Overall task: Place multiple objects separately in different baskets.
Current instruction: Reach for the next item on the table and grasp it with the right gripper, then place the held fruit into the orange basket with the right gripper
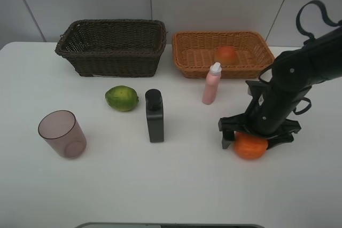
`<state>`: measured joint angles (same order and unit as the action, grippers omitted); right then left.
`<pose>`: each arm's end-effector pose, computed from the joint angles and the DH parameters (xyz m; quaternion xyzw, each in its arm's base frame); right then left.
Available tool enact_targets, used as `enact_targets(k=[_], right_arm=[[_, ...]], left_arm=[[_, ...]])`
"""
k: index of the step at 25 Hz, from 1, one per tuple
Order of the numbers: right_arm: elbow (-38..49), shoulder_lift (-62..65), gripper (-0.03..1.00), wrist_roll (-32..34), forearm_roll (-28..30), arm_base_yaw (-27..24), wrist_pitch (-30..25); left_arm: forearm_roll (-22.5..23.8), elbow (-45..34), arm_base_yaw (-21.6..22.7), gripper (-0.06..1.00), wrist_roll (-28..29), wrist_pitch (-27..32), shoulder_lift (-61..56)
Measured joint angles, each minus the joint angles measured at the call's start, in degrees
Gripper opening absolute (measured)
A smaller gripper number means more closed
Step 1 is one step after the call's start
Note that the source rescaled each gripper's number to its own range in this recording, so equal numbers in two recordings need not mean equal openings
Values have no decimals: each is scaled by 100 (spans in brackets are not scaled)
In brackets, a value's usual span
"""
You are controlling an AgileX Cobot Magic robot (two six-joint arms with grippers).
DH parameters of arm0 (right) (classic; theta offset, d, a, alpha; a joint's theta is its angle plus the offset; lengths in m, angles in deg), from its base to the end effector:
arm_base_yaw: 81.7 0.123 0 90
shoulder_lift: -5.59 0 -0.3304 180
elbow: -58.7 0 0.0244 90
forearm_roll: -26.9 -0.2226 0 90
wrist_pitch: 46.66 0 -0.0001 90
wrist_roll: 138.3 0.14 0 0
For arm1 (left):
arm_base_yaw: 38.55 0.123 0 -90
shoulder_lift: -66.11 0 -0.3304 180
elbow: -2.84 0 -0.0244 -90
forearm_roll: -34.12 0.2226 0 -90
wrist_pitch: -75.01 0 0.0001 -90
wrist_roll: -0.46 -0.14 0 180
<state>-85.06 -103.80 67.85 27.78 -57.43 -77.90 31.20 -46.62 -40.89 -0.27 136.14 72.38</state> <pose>0.2403 0.1071 0.1249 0.0099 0.9996 0.0079 0.0265 -0.0337 -0.0049 0.2414 0.0240 0.8514 -0.0328 0.5230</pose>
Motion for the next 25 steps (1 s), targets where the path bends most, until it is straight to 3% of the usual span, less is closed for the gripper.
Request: enact_targets(k=[7, 9, 11, 25], right_arm=[[0, -10, 96, 0, -5, 0, 19], [0, -10, 84, 0, -5, 0, 19], [0, -22, 58, 0, -5, 0, 19], [0, -27, 57, 0, -12, 0, 2]], left_arm=[[0, 0, 0, 99, 0, 0, 0], [0, 0, 0, 99, 0, 0, 0], [0, 0, 0, 99, 0, 0, 0], [0, 0, 0, 99, 0, 0, 0]])
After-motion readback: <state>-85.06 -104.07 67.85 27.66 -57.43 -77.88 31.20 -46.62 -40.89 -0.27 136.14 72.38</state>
